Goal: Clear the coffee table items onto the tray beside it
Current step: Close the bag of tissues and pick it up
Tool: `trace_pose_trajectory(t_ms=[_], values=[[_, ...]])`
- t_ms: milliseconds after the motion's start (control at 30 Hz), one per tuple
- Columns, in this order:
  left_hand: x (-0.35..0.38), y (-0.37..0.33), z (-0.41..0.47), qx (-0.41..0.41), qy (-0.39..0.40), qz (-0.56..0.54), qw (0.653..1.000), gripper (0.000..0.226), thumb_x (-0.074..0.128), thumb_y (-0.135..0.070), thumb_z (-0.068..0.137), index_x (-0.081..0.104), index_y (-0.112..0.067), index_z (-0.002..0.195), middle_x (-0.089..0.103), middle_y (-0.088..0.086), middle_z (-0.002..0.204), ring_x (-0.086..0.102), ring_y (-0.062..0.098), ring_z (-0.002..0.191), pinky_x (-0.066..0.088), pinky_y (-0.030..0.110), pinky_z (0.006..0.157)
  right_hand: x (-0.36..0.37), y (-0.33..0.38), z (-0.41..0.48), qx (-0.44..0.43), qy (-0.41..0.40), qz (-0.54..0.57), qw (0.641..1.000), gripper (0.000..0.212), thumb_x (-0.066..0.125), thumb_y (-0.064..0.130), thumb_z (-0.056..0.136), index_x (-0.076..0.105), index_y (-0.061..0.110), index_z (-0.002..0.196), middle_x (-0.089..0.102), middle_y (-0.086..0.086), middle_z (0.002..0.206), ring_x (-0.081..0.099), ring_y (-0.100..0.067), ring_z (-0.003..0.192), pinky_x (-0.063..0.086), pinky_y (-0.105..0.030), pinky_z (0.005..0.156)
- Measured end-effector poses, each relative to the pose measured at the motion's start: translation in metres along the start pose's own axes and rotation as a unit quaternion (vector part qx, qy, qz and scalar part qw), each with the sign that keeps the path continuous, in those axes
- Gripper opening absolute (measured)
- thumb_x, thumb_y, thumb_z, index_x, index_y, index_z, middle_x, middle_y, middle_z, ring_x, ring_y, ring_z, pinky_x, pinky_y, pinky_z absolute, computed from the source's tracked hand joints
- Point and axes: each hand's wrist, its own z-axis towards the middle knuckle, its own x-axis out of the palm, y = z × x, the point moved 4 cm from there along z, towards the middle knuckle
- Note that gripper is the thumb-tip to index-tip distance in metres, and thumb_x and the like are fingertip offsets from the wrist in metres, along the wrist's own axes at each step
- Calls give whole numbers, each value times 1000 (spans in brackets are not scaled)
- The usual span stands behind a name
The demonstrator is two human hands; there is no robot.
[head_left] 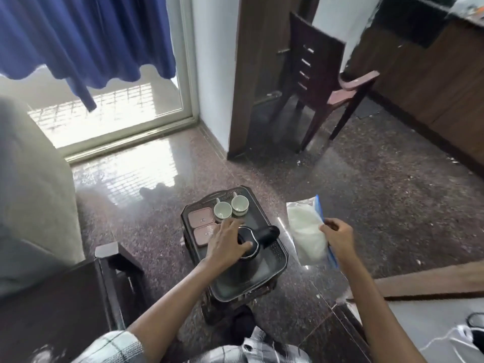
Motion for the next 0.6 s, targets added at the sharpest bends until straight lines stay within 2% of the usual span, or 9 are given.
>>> trace_pose_trajectory(t_ms=[133, 200, 267, 333, 467, 600], values=[[37, -4, 19, -47, 100, 163, 980, 93, 67, -60, 68, 18, -38, 144, 10, 0, 156, 16, 32, 141, 25, 50, 111, 33, -7, 56, -18, 74, -98, 992, 22, 60, -9, 75, 66, -7, 97, 61, -9, 85, 54, -20, 77, 41, -8, 53], [49, -1, 21, -65, 122, 202, 970, 99, 69, -58, 68, 9, -41, 145, 3, 0, 156, 11, 35, 141, 26, 53, 109, 53, -12, 75, -18, 115, -139, 983, 21, 62, -6, 74, 67, -7, 95, 62, -10, 82, 55, -20, 78, 44, -21, 63], [53, 2, 21, -66, 113, 211, 969, 99, 71, -51, 70, 5, -42, 145, 3, 0, 156, 14, 34, 140, 35, 52, 106, 70, -17, 90, -14, 152, -163, 975, 23, 64, -3, 73, 67, -6, 96, 64, -11, 84, 56, -20, 79, 41, -25, 70], [53, 5, 21, -62, 105, 209, 970, 98, 71, -48, 72, 6, -43, 145, 5, -1, 155, 17, 31, 138, 42, 48, 102, 83, -20, 99, -9, 183, -176, 967, 24, 65, -1, 74, 68, -3, 97, 64, -9, 86, 57, -18, 81, 39, -24, 71], [51, 5, 22, -63, 103, 209, 970, 96, 72, -47, 71, 10, -41, 145, 8, -1, 153, 17, 29, 137, 44, 46, 101, 104, -21, 108, -14, 212, -195, 957, 26, 65, 4, 74, 68, -2, 100, 70, -16, 97, 62, -21, 85, 44, -27, 75], [51, 5, 23, -64, 99, 205, 972, 96, 74, -44, 70, 15, -39, 144, 10, -2, 152, 19, 28, 135, 47, 45, 97, 117, -22, 106, -16, 230, -220, 948, 21, 64, 6, 75, 67, -3, 94, 70, -20, 96, 64, -31, 92, 49, -37, 81]])
